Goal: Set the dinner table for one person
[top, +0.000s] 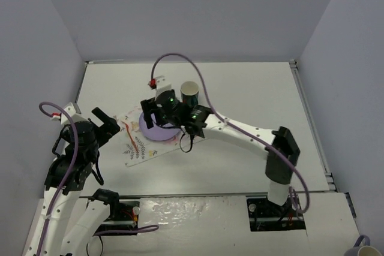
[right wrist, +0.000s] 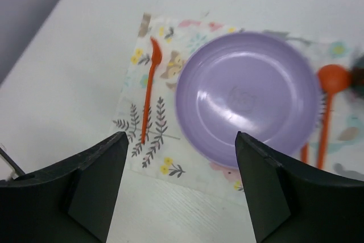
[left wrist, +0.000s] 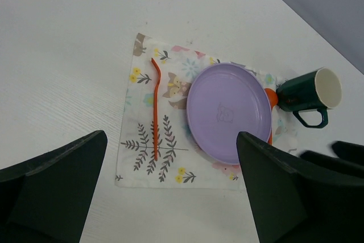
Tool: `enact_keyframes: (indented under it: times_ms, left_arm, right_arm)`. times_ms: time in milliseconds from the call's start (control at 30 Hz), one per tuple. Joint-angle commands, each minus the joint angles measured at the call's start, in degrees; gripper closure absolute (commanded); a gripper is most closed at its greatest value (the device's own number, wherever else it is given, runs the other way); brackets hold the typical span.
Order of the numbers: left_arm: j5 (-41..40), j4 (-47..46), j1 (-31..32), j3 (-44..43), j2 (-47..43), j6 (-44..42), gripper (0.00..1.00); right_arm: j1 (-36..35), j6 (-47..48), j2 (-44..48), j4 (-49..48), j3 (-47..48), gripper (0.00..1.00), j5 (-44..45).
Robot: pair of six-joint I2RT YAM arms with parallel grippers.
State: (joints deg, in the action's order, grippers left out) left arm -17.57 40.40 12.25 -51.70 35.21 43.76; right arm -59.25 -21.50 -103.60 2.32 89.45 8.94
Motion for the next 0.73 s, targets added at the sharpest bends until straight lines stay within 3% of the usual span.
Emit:
enact_keyframes:
  times_ms: [0, 300, 500, 700]
  left_arm:
    - [1.66, -3.81, -0.3, -1.3, 1.97, -1.22, 0.03]
    - [-1.15, -1.99, -0.32, -1.09, 1.37, -1.02, 0.03]
    - [0.88, -3.27, -0.39, 0.0, 0.16, 0.83, 0.03]
    - [2.83, -4.19, -0.33, 0.75, 0.0, 1.73, 0.03]
  right_arm:
    - [1.3, 0.21, 17.76, -4.34, -4.81, 0.23, 16.5]
    - [1.62, -1.07, 33.81, -0.3, -12.18, 0.11, 25.94]
    - [1.68, 0.19, 41.5, 0.02, -15.84, 0.14, 28.02]
    - [1.68, -0.7, 42.6, 0.61, -17.87, 0.17, 29.03]
